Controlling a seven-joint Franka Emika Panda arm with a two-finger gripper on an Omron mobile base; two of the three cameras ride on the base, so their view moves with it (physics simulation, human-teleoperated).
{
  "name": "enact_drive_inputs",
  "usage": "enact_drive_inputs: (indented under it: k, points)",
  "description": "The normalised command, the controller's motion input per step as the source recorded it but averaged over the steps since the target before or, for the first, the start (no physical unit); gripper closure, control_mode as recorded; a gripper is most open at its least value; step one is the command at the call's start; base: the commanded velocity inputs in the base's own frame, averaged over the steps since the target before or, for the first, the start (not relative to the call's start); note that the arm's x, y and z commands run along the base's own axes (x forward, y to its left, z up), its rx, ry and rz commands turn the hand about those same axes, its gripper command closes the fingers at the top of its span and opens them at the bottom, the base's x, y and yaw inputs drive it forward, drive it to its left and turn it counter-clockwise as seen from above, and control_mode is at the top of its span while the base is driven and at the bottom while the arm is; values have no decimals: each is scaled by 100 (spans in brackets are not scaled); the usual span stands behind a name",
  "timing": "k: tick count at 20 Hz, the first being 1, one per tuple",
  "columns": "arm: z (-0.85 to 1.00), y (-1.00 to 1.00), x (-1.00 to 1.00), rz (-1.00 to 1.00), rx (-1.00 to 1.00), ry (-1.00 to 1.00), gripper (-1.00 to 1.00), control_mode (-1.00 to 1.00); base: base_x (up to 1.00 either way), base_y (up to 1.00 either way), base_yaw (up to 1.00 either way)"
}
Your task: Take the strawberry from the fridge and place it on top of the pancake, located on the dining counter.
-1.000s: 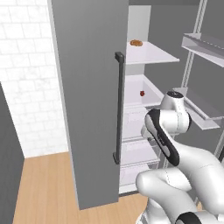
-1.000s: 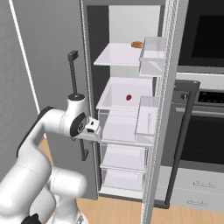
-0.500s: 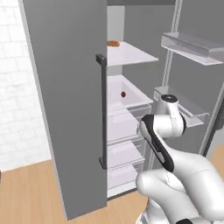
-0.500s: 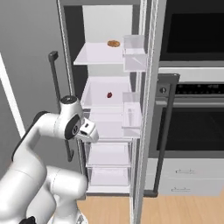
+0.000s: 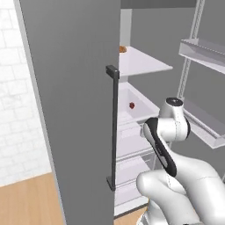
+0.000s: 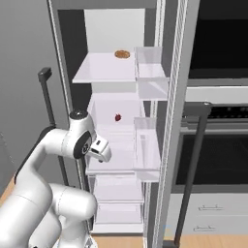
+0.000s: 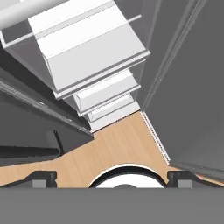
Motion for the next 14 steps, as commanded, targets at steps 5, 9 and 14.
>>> enact_drive_inputs:
  k: [5,9,14]
  points:
    - [0,0,0,0,0,0,-100,100,41,-5,5]
    - [0,0,0,0,0,0,-100,100,7,-23,11]
    - [0,0,0,0,0,0,-100,100,33,-25,13]
